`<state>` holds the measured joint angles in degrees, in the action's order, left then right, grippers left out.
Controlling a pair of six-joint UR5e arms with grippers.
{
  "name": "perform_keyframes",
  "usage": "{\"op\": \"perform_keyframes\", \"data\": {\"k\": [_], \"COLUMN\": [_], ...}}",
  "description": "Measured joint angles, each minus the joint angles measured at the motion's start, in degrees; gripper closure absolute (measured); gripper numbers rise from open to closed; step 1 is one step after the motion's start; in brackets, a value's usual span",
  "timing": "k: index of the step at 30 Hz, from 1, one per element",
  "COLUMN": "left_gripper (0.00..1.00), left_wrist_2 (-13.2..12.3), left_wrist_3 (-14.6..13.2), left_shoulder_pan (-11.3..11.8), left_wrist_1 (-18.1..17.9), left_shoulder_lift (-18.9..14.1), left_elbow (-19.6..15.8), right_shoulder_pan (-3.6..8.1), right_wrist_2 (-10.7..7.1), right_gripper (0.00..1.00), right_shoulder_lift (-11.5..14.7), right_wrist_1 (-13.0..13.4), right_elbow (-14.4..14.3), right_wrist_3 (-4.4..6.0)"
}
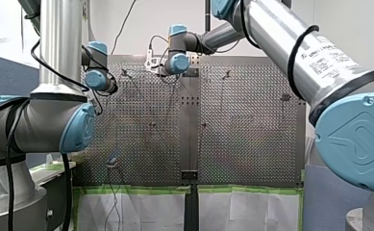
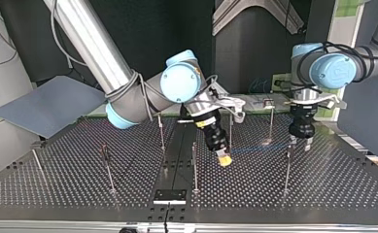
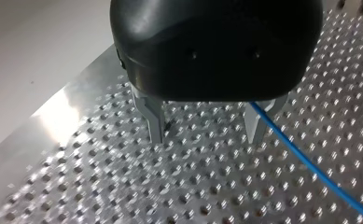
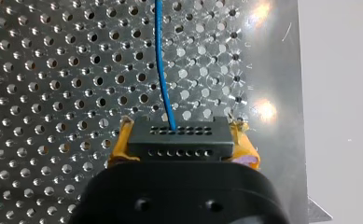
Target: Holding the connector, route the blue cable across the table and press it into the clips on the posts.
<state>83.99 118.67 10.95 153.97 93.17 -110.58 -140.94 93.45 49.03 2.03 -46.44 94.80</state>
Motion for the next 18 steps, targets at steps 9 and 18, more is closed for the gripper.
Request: {"op": "perform_keyframes", "data": {"k": [9, 18], "left_gripper": [0.13, 0.13], "left_wrist_2": [-2.2, -3.3], "left_wrist_3": [1.3, 2.6], "left_shoulder_pan": [0.5, 1.1], "left_wrist_1": [1.0, 1.3], "left_shoulder_lift": [-1.3, -2.1], "left_elbow": [-0.4, -1.0], "right_shoulder_pan": [-0.48, -0.75], "right_wrist_2": [0.28, 0.42], "right_gripper": [1.0, 1.0], "right_shoulder_lift": [0.0, 0.0], "right_wrist_1": [-0.3, -0.3], "right_elbow": [0.0, 0.1], "right_wrist_3": [-0.03, -0.03]}}
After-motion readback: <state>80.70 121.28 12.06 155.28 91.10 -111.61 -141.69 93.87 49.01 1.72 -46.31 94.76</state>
